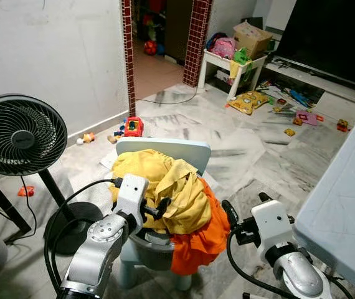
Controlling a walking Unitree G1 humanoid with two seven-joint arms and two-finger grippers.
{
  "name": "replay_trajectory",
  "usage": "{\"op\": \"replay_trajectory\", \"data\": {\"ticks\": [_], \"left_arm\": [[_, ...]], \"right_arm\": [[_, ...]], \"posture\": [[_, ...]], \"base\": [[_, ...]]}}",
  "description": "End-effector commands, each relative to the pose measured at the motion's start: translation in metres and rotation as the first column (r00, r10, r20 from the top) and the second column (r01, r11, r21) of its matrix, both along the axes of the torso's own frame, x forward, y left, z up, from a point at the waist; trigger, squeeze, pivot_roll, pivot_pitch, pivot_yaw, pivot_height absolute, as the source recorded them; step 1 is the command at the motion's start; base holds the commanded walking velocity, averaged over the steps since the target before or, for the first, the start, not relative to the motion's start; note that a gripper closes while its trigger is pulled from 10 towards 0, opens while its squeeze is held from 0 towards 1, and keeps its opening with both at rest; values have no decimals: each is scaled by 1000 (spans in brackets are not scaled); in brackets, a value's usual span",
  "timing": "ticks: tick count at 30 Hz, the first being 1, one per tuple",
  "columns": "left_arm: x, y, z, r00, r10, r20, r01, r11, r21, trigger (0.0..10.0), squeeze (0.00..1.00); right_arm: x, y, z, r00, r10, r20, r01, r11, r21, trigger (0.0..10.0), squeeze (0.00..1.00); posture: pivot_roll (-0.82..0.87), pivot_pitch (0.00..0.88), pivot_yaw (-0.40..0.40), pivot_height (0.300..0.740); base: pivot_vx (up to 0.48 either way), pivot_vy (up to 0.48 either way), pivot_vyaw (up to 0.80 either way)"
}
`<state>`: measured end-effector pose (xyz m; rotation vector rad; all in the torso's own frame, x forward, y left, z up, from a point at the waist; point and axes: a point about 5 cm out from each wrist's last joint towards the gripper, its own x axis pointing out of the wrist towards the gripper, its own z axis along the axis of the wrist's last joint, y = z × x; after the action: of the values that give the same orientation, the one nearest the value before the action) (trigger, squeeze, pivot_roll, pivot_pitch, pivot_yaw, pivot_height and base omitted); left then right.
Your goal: Hang hanger
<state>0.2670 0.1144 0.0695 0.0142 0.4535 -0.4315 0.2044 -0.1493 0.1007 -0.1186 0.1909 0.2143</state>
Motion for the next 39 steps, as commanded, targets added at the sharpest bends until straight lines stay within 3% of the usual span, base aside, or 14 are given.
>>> {"op": "replay_trajectory", "data": {"ticks": [1, 10, 17, 19, 23, 32, 39], "left_arm": [[1, -2, 6, 1000, 2, 13, -2, 1000, 2, 10000, 0], [-5, -1, 7, 999, 25, -25, -25, 1000, 7, 10000, 0], [0, -2, 9, 998, 51, -26, -51, 999, 7, 10000, 0], [12, -10, 12, 999, 40, 17, -41, 999, 1, 10000, 0], [19, -17, 11, 998, 60, -17, -61, 998, -22, 10000, 0], [24, -23, 9, 996, 82, -36, -82, 997, -14, 10000, 0], [18, -23, 11, 993, 104, -58, -104, 995, 0, 10000, 0]], "right_arm": [[-2, -1, 3, 1000, 8, -3, -8, 1000, -5, 10000, 0], [-16, 5, 1, 998, 44, -48, -44, 999, -5, 10000, 0], [-22, 5, 1, 996, 47, -70, -47, 999, -4, 10000, 0], [-24, 3, 3, 996, 44, -77, -45, 999, -8, 10000, 0], [-28, 0, 6, 996, 36, -86, -37, 999, -14, 10000, 0], [-42, 0, 4, 991, 30, -134, -31, 1000, -6, 10000, 0], [-50, 5, 2, 985, 39, -171, -37, 999, 12, 10000, 0]], "posture": [[52, 0, -110, 740], [34, 0, -131, 740], [15, 0, -145, 740], [-6, 10, -152, 740], [-31, 24, -157, 740], [-43, 62, -172, 740], [-44, 111, -181, 740]], "base": [[0, 0, 0], [0, 0, 0], [0, 0, 0], [0, 0, 0], [0, 0, 0], [0, 0, 0], [0, 0, 0]]}}
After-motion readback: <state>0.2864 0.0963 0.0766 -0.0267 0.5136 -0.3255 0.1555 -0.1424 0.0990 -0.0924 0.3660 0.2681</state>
